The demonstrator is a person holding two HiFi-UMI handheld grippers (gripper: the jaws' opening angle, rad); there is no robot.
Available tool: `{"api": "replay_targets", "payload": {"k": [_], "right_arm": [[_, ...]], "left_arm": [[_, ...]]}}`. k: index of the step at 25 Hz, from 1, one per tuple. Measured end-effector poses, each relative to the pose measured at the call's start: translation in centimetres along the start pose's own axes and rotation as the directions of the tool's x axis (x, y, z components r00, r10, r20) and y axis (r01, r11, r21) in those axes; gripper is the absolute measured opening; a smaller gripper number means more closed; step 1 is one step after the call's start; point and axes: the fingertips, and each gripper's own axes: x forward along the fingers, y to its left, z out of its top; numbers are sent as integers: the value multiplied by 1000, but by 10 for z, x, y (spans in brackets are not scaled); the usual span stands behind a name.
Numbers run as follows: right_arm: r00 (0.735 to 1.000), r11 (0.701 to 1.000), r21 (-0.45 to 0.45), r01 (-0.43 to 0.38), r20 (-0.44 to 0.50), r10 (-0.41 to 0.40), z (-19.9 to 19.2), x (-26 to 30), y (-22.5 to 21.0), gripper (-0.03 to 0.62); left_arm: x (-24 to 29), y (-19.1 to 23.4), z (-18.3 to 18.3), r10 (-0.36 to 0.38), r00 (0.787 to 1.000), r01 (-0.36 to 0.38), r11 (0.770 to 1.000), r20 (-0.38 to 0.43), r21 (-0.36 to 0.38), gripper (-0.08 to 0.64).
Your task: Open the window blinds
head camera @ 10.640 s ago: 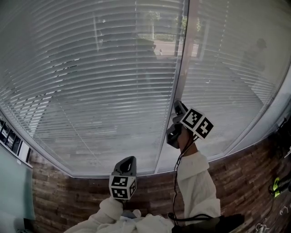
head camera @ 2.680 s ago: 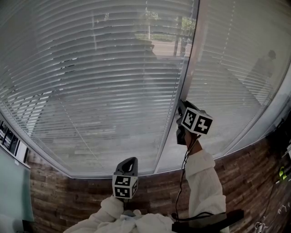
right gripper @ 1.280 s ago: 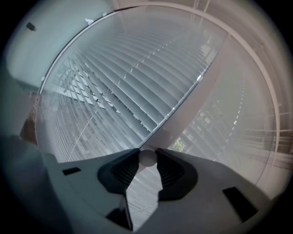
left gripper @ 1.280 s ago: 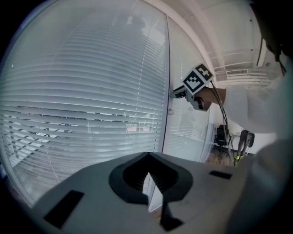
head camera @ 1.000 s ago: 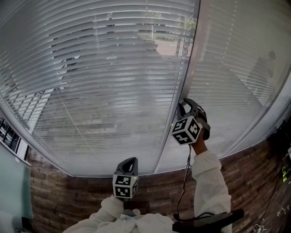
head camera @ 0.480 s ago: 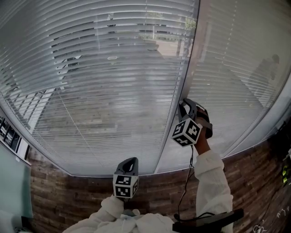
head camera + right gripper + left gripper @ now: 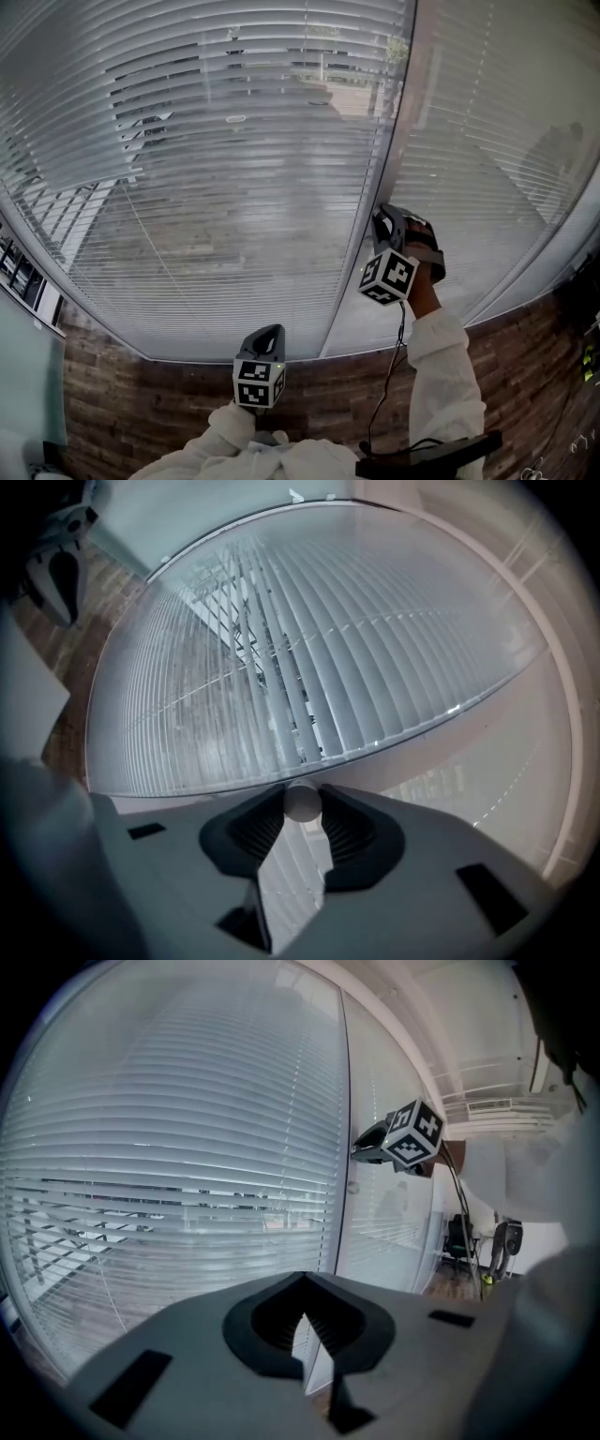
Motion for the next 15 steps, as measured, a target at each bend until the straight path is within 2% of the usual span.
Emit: {"api": "replay_targets", "payload": {"k": [6,9,15], "right_arm": [[1000,994,-110,22,-9,-23,0,0,1,130],[999,979,-201,41,-13,-45,0,0,3,130],[998,950,-307,55,-13,-62,1,-1,3,130]], "left_arm": [[-1,1,-1,3,1000,-3,1000,0,0,-2],[-1,2,-1,4,1000,-4,1000,2,1,-2],[-2,5,-2,10,1000,-10,1000,-6,-1,-2]]}}
